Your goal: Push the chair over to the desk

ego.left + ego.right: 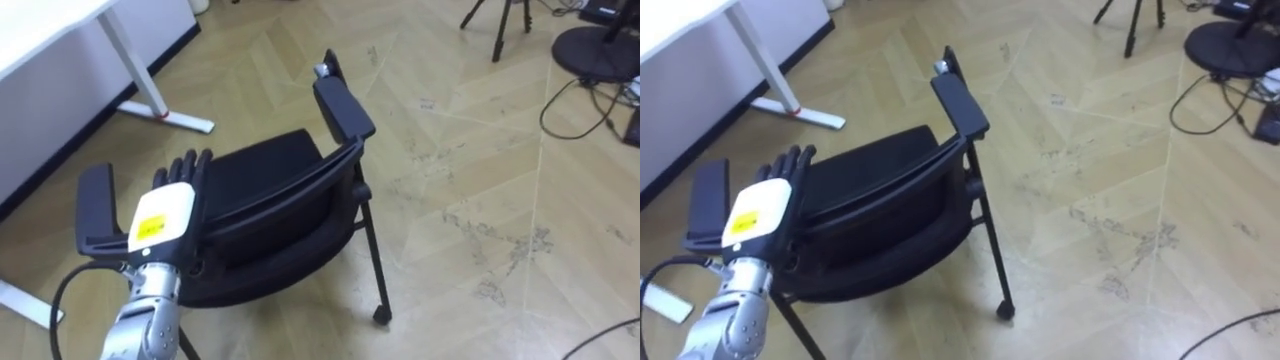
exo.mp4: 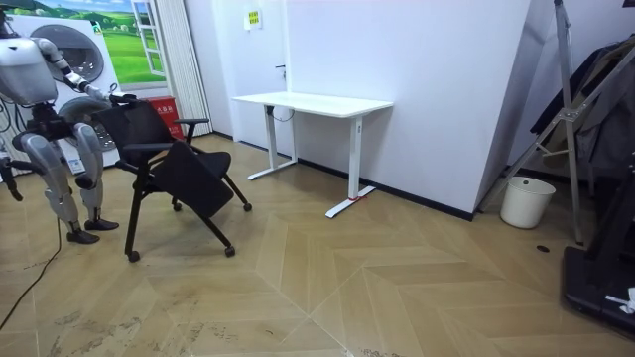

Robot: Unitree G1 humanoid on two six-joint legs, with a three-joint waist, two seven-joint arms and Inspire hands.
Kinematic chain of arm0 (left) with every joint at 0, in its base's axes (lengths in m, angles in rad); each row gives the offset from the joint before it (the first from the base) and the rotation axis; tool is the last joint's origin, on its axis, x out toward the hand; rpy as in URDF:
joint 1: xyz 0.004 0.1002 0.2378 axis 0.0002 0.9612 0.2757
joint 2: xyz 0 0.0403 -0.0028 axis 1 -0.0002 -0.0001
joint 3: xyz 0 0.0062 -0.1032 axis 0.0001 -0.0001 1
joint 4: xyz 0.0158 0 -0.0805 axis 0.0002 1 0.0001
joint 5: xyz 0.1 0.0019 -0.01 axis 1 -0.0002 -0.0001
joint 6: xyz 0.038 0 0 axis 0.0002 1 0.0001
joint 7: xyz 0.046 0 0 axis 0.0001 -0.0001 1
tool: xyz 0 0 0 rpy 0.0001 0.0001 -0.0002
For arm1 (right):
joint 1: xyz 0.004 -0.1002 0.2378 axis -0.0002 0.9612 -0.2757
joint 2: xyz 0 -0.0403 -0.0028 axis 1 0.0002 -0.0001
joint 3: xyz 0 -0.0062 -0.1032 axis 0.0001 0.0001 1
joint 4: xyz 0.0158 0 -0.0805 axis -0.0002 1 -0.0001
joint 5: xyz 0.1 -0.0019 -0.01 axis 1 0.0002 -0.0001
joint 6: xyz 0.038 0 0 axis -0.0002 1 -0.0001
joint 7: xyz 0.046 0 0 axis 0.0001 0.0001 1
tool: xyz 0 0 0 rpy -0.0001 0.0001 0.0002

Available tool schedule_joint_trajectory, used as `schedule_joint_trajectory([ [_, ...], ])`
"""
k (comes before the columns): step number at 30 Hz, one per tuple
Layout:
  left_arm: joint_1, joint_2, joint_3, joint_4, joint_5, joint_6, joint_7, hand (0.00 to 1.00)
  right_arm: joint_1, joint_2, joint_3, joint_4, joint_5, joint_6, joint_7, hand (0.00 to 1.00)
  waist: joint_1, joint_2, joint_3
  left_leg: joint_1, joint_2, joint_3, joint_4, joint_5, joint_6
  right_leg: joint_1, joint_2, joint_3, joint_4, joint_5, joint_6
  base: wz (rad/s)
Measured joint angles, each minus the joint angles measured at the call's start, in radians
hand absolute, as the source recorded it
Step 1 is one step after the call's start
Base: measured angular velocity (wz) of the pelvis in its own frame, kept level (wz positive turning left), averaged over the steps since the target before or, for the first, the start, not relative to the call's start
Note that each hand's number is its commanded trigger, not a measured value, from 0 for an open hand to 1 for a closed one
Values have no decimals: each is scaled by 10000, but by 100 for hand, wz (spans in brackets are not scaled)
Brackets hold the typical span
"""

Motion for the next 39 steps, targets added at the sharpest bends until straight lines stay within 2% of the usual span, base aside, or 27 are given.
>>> schedule_joint_trajectory([
  [9, -132, -11, -8, 398, 4, -188, 294, 0, 38, 38, -24, -70, -38, 95, -373, 0, -6, -175, -41, 58, -4, 0, -19, 1, 0, 16, -7, 6, 28, -22, 25, 0],
  [10, -136, -11, -6, 443, 4, -230, 293, 17, 38, 38, -28, -134, -39, 96, -372, 0, 26, -176, -41, 67, -4, 2, -27, 1, -1, 16, -7, 8, 30, -22, 24, 0],
  [11, -157, -12, -5, 458, 3, -234, 290, 61, 35, 39, -28, -233, -47, 96, -370, 0, 28, -176, -42, 68, -4, 3, -27, 1, -1, 16, -6, 6, 30, -23, 24, 0],
  [12, -159, -12, -1, 465, 4, -234, 288, 100, 29, 38, -30, -277, -55, 94, -369, 0, 27, -176, -42, 68, -3, 3, -27, 2, -2, 16, -6, 6, 29, -23, 24, 0],
  [21, -173, -13, 25, 477, 3, -227, 197, 100, -15, 37, -31, -343, -393, 114, -357, 0, 38, -179, -43, 59, -1, -1, -27, 3, -3, 21, -4, -32, 23, -26, 18, 0],
  [26, -234, 385, -259, 317, 204, -166, -179, 100, -20, 37, -22, -320, -372, 132, -275, 0, 3, -177, -44, 62, 2, -1, -23, 3, -4, 21, -1, -20, 36, -25, 18, 0],
  [34, -219, 319, -323, 137, 203, 165, -219, 100, -18, 38, -17, -314, -380, 192, -275, 0, -30, -177, -44, 61, 1, -1, -25, 3, -4, 21, -1, -19, 36, -24, 19, 0],
  [39, -217, 312, -323, 109, 213, 169, -223, 100, -15, 33, -17, -315, -419, 190, -263, 0, -58, -176, -44, 50, 2, -10, -25, 3, -4, 23, -3, -36, 27, -24, 19, 0],
])
